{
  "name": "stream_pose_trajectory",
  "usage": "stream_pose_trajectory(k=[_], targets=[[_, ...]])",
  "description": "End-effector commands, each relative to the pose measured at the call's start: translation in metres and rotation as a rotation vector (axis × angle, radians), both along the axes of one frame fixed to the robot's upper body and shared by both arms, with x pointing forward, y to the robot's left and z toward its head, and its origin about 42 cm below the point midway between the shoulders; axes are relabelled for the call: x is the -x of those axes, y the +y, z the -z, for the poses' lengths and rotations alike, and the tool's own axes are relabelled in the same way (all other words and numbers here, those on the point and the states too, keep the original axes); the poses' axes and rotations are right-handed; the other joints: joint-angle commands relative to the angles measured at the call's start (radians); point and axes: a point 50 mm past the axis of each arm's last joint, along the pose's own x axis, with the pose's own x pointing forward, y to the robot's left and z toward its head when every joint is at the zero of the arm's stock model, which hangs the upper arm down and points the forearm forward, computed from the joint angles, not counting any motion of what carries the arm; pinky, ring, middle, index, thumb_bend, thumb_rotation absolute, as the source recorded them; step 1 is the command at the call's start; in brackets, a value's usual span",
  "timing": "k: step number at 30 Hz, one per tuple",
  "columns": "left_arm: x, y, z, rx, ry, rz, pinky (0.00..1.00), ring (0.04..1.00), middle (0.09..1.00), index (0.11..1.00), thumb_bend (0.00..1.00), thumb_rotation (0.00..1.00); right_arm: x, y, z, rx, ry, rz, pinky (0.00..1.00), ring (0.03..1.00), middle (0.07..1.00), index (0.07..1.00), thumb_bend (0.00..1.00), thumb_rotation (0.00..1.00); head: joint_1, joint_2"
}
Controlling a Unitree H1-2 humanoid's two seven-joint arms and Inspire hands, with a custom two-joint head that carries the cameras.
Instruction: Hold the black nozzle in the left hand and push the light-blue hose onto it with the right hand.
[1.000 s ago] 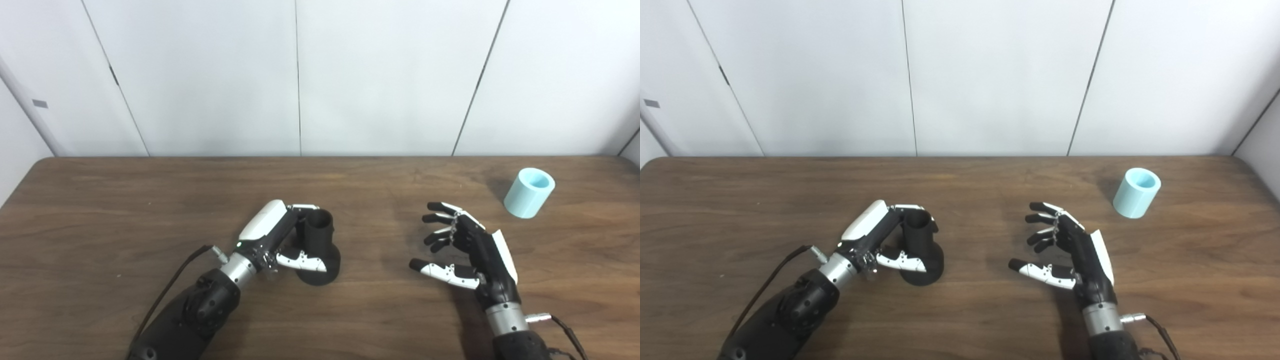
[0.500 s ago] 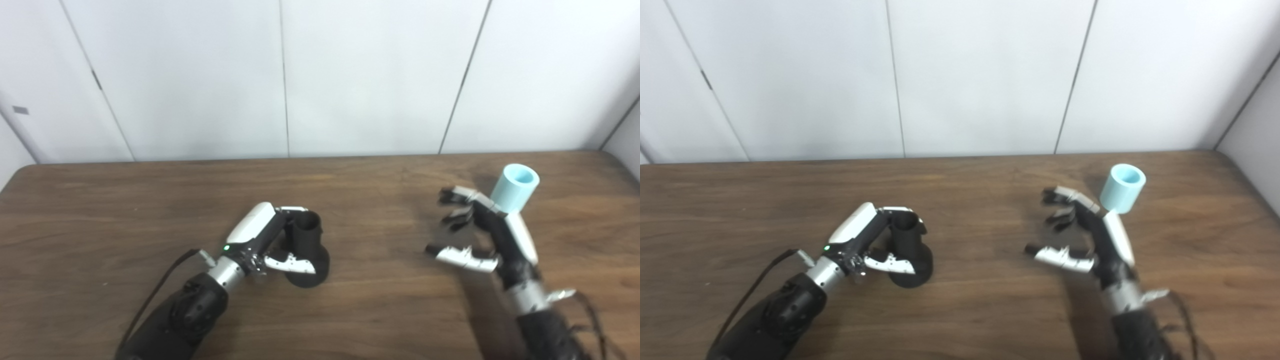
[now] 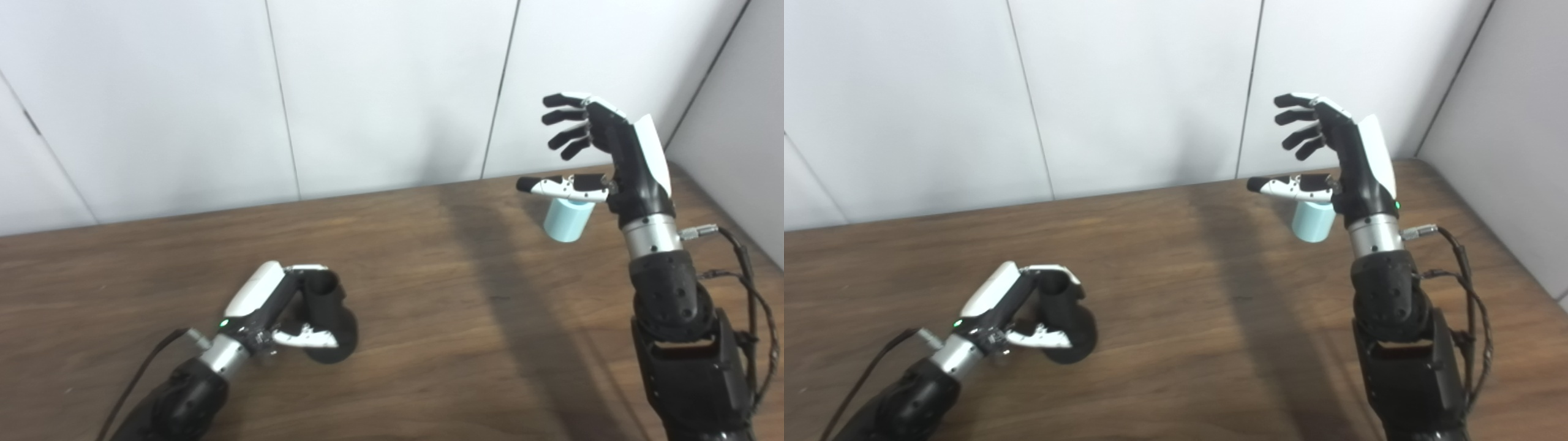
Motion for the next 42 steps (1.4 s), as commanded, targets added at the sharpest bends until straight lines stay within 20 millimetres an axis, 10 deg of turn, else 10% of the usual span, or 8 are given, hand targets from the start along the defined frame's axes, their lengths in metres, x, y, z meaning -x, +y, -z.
stream_pose_trajectory(k=[1,16,30,42], targets=[[0.05,0.053,0.094,-0.311,0.338,-0.041,0.44,0.412,0.468,0.521,0.5,0.0,-0.008,-0.018,-0.026,0.053,-0.064,0.083,0.53,0.665,0.702,0.715,0.76,0.04,-0.011,-0.006],[0.053,0.06,0.099,-0.314,0.333,-0.023,0.42,0.405,0.473,0.539,0.5,0.0,-0.036,-0.083,0.019,-0.049,0.265,0.019,0.78,0.878,0.905,0.841,0.83,0.17,-0.024,-0.022],[0.053,0.064,0.095,-0.327,0.332,-0.021,0.42,0.4,0.471,0.526,0.5,0.0,-0.06,-0.097,0.067,-0.214,0.338,0.007,0.86,0.932,0.972,0.983,0.83,0.27,-0.027,-0.022],[0.057,0.065,0.095,-0.371,0.297,0.024,0.39,0.381,0.462,0.522,0.5,0.0,-0.07,-0.089,0.095,-0.282,0.395,0.007,0.87,0.934,0.967,0.981,0.8,0.13,-0.028,-0.02]])
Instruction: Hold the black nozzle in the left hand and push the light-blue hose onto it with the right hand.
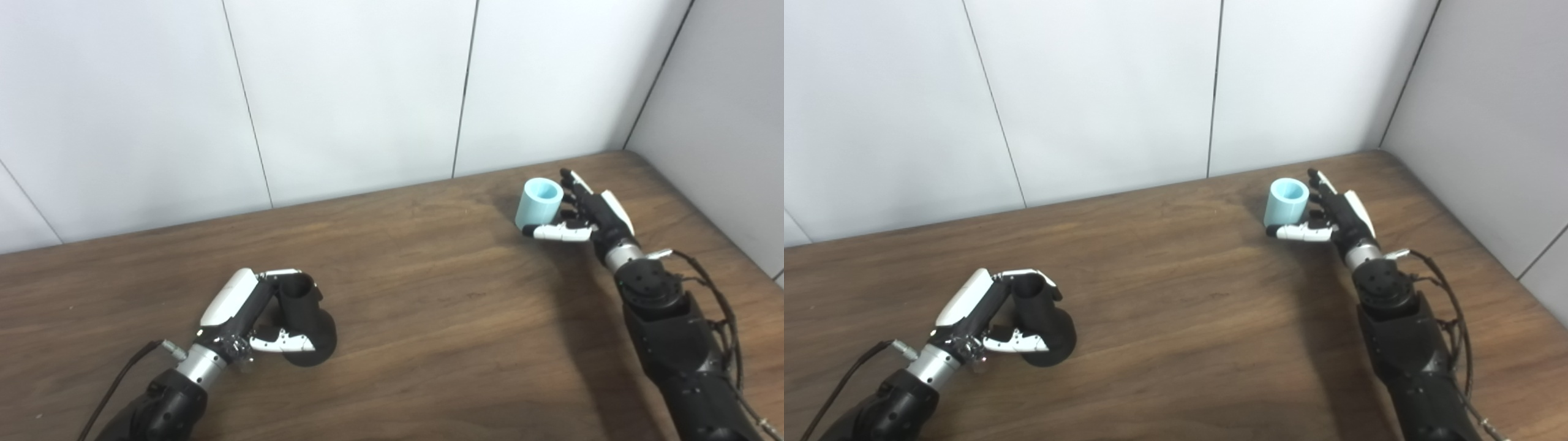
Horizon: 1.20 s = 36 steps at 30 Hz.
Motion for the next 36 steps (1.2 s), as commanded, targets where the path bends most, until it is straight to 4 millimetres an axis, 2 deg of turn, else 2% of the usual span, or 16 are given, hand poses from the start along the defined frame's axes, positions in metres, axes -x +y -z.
stream_pose_trajectory(k=[1,6,11,14,15,16,17,18,19,21,31,36], targets=[[0.063,0.062,0.092,-0.357,0.292,0.021,0.39,0.379,0.462,0.521,0.5,0.0,-0.014,-0.001,-0.031,0.046,-0.11,-0.019,0.87,0.934,0.967,0.982,0.79,0.12,0.0,0.002],[0.064,0.061,0.091,-0.353,0.291,0.026,0.39,0.376,0.462,0.519,0.5,0.0,-0.017,0.002,-0.025,0.056,-0.109,-0.023,0.83,0.908,0.95,0.96,0.78,0.1,0.001,0.003],[0.065,0.06,0.088,-0.36,0.295,0.027,0.4,0.381,0.464,0.518,0.5,0.0,-0.02,0.005,-0.019,0.088,-0.133,-0.016,0.77,0.852,0.889,0.9,0.81,0.06,0.01,0.005],[0.065,0.058,0.086,-0.358,0.29,0.032,0.4,0.384,0.461,0.52,0.5,0.0,-0.024,0.005,-0.016,0.183,-0.146,0.017,0.58,0.657,0.731,0.8,0.8,0.02,0.014,0.008],[0.065,0.058,0.085,-0.357,0.288,0.033,0.4,0.385,0.462,0.52,0.5,0.0,-0.025,0.005,-0.015,0.204,-0.154,0.028,0.5,0.563,0.634,0.738,0.79,0.01,0.014,0.008],[0.065,0.058,0.084,-0.356,0.286,0.033,0.4,0.385,0.462,0.52,0.5,0.0,-0.026,0.005,-0.014,0.216,-0.164,0.034,0.45,0.503,0.561,0.701,0.68,0.0,0.019,0.011],[0.066,0.057,0.083,-0.358,0.287,0.032,0.4,0.384,0.462,0.519,0.5,0.0,-0.027,0.004,-0.013,0.225,-0.171,0.039,0.37,0.419,0.52,0.598,0.61,0.0,0.022,0.012],[0.066,0.057,0.082,-0.357,0.288,0.03,0.4,0.385,0.463,0.519,0.5,0.0,-0.027,0.004,-0.013,0.239,-0.173,0.04,0.31,0.36,0.494,0.533,0.56,0.0,0.023,0.012],[0.066,0.057,0.082,-0.357,0.289,0.029,0.4,0.385,0.463,0.519,0.5,0.0,-0.028,0.004,-0.012,0.247,-0.174,0.041,0.28,0.338,0.448,0.528,0.54,0.0,0.023,0.012],[0.066,0.056,0.08,-0.354,0.288,0.029,0.4,0.384,0.463,0.518,0.5,0.0,-0.028,0.005,-0.013,0.266,-0.178,0.037,0.27,0.322,0.411,0.521,0.52,0.0,0.025,0.014],[0.066,0.054,0.074,-0.346,0.279,0.031,0.41,0.388,0.464,0.518,0.5,0.0,-0.028,0.01,-0.016,0.303,-0.209,0.028,0.31,0.359,0.417,0.526,0.52,0.0,0.034,0.017],[0.068,0.053,0.073,-0.349,0.284,0.03,0.41,0.389,0.465,0.517,0.5,0.0,-0.024,0.018,-0.023,0.245,-0.233,0.017,0.31,0.361,0.42,0.523,0.52,0.0,0.068,0.029]])
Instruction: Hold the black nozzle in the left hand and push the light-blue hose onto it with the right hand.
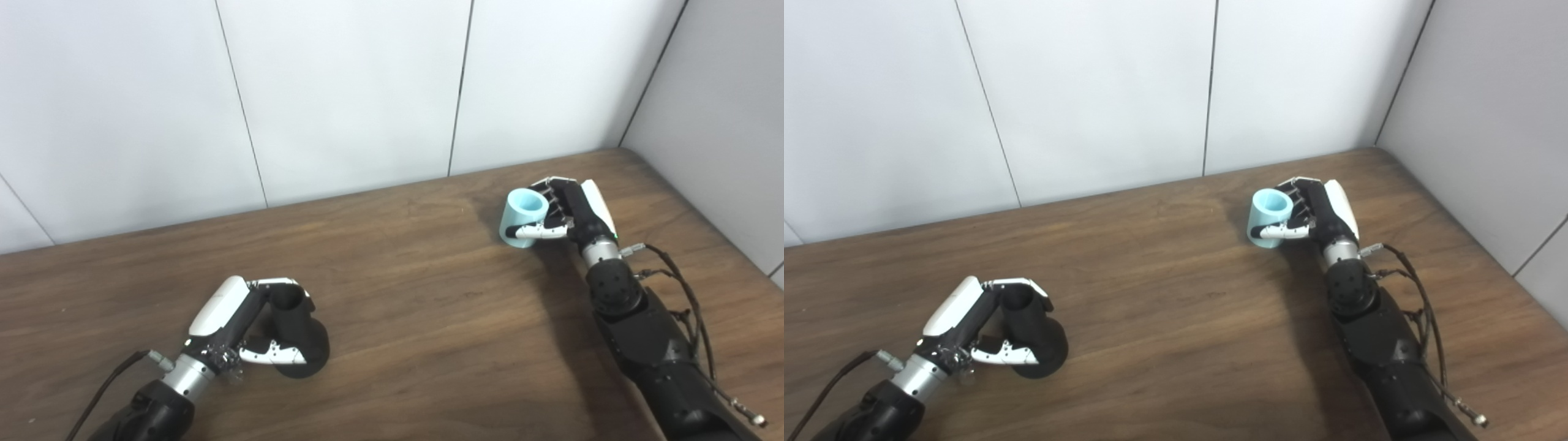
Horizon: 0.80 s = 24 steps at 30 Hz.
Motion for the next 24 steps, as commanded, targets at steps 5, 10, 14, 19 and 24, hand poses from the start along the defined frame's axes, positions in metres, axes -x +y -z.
stream_pose_trajectory(k=[5,10,14,19,24], targets=[[0.057,0.043,0.082,-0.346,0.314,0.002,0.4,0.386,0.465,0.516,0.5,0.0,-0.001,0.04,-0.068,-0.178,-0.197,-0.185,0.31,0.358,0.417,0.519,0.52,0.0,0.022,0.003],[0.057,0.041,0.084,-0.343,0.299,0.022,0.4,0.39,0.464,0.516,0.5,0.0,0.003,0.081,-0.102,-0.206,-0.222,-0.321,0.29,0.348,0.422,0.513,0.52,0.0,0.054,0.004],[0.056,0.035,0.083,-0.346,0.291,0.032,0.39,0.393,0.468,0.508,0.5,0.0,0.004,0.108,-0.125,-0.176,-0.226,-0.418,0.29,0.345,0.429,0.506,0.53,0.0,0.106,0.01],[0.057,0.023,0.086,-0.356,0.299,0.023,0.39,0.4,0.473,0.5,0.5,0.0,0.012,0.134,-0.148,-0.12,-0.241,-0.51,0.31,0.369,0.439,0.498,0.53,0.0,0.198,0.023],[0.058,0.008,0.089,-0.39,0.293,0.029,0.36,0.401,0.481,0.516,0.5,0.0,0.015,0.156,-0.166,-0.074,-0.247,-0.617,0.37,0.417,0.46,0.493,0.53,0.0,0.31,0.041]])
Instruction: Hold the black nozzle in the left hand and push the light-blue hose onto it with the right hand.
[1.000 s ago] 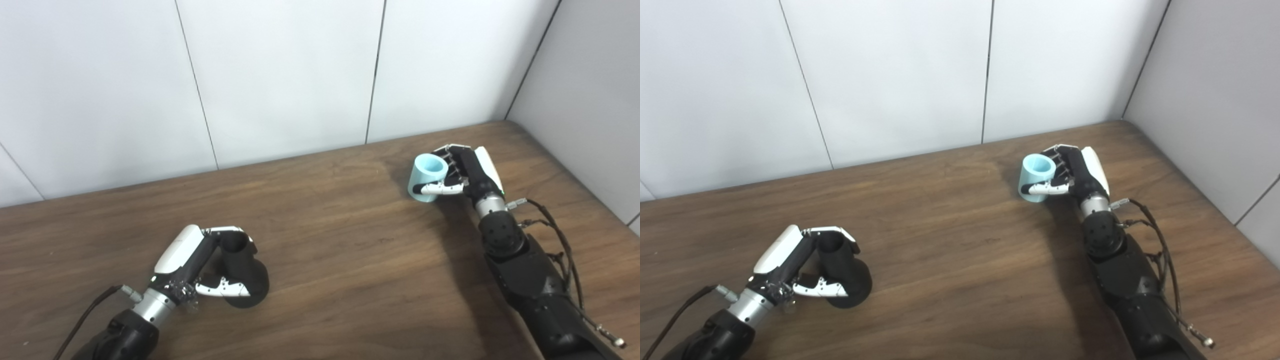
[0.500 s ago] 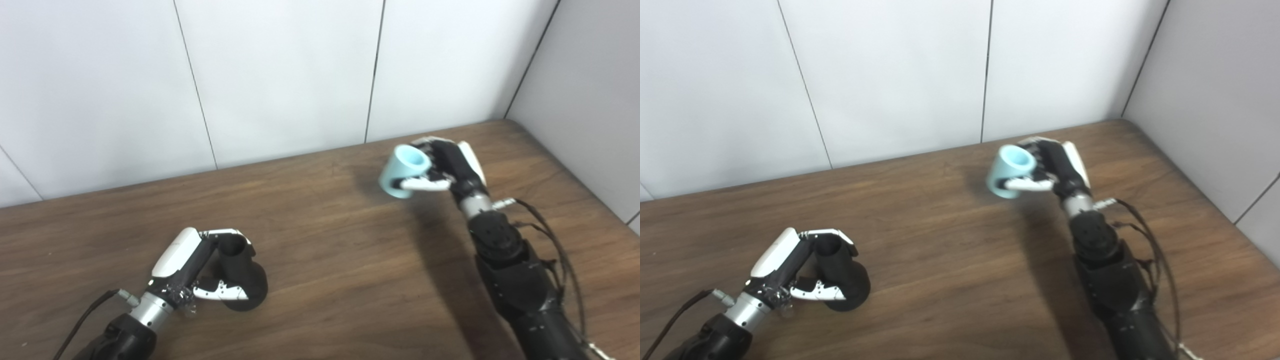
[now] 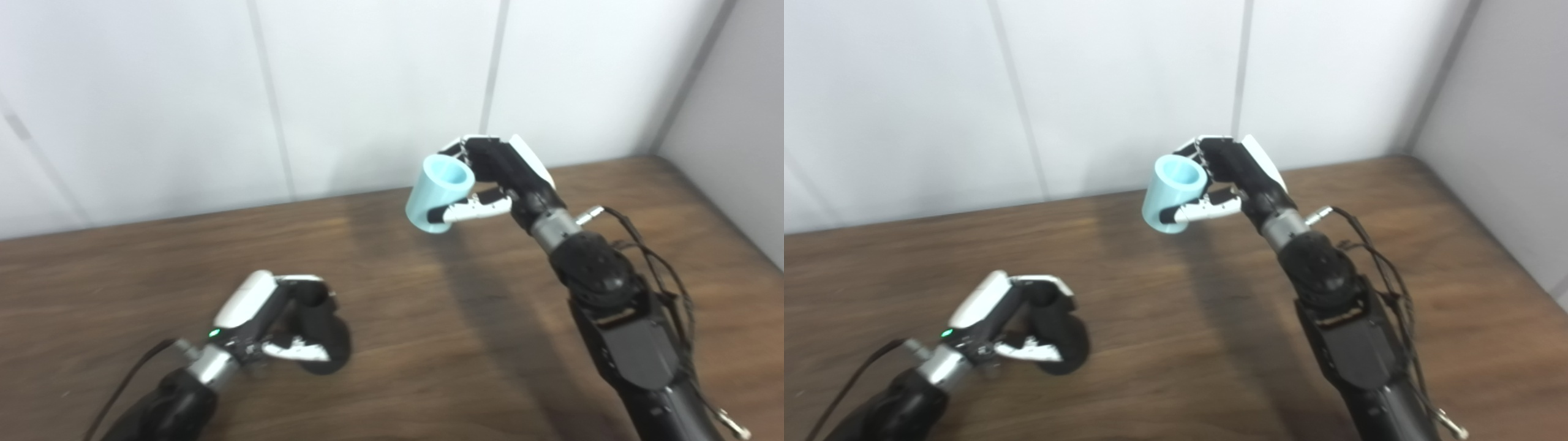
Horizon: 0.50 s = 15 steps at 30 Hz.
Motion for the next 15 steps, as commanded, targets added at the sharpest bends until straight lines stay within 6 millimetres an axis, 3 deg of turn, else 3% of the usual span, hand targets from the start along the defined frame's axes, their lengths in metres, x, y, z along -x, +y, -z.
stream_pose_trajectory(k=[1,8,15], targets=[[0.055,0.012,0.089,-0.381,0.304,0.013,0.36,0.404,0.485,0.514,0.5,0.0,-0.001,0.012,-0.048,0.035,-0.141,-0.062,0.38,0.423,0.463,0.493,0.53,0.0,0.01,0.003],[0.053,-0.006,0.09,-0.428,0.285,0.03,0.36,0.415,0.502,0.502,0.5,0.0,0.007,0.047,-0.058,-0.002,-0.118,-0.204,0.31,0.377,0.442,0.503,0.53,0.0,0.083,0.018],[0.05,-0.014,0.091,-0.414,0.289,0.023,0.35,0.405,0.493,0.496,0.5,0.0,0.013,0.083,-0.051,0.027,-0.088,-0.283,0.29,0.357,0.425,0.5,0.53,0.0,0.109,0.029]])
